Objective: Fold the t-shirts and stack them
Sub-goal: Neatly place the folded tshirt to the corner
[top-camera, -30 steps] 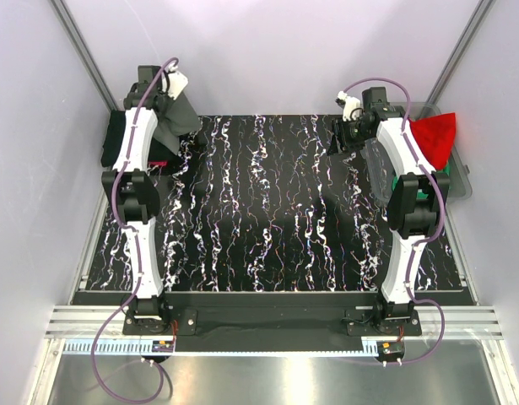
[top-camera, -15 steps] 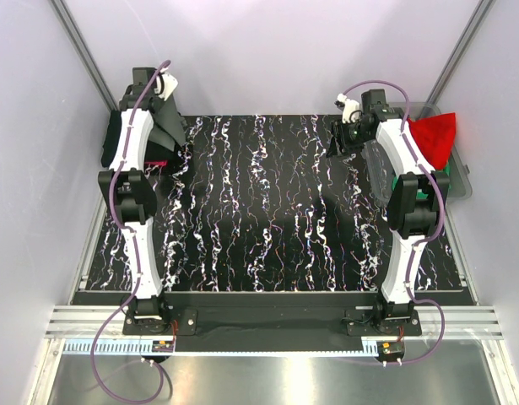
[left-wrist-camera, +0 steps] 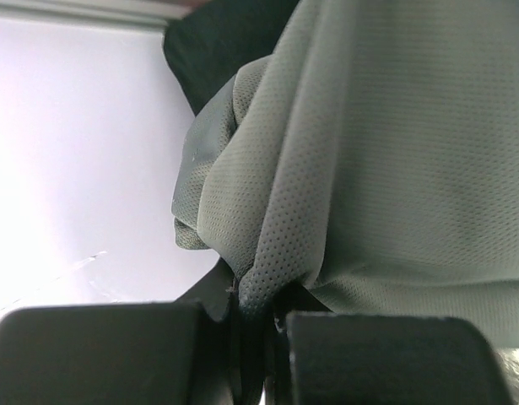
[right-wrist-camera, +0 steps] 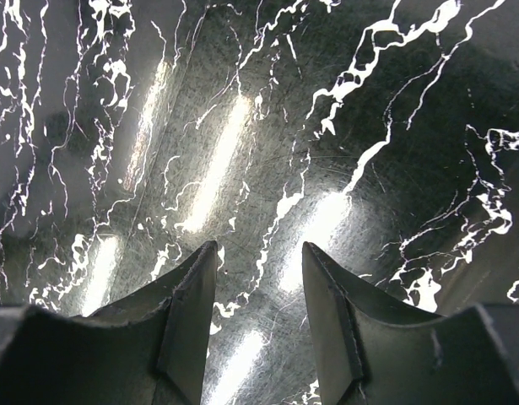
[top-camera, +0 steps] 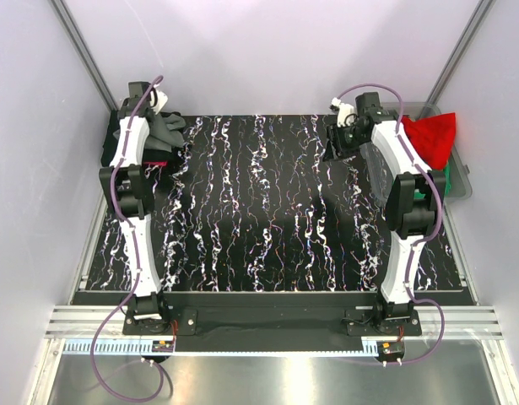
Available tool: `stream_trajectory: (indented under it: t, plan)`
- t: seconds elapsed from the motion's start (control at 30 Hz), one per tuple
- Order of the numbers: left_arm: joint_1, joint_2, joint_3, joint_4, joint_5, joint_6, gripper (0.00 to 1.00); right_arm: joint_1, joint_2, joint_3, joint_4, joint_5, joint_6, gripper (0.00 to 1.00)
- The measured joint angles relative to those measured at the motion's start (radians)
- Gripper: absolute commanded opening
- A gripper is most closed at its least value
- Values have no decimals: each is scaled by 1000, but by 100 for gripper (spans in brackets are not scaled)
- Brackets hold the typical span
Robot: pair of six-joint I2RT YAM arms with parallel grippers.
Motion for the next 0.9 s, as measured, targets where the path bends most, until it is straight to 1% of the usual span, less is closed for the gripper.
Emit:
stream_trajectory:
  t: [0.63, 0.7, 0.77, 0.8, 0.83, 0.9]
  plan:
    - [62, 51, -11, 92, -44, 31, 0, 99, 0, -5, 0, 43, -39, 51]
    - [63, 60, -11, 107, -51, 39, 15, 101, 0, -5, 0, 46, -42, 51]
    - [62, 67, -11, 120, -56, 50, 40, 103, 0, -5, 0, 48, -43, 52]
    - [62, 72, -11, 125, -61, 52, 60, 103, 0, -5, 0, 48, -45, 51]
    - [61, 73, -11, 129, -68, 46, 65, 103, 0, -5, 0, 48, -47, 52]
    - [61, 74, -11, 137, -77, 29, 72, 104, 0, -5, 0, 50, -50, 52]
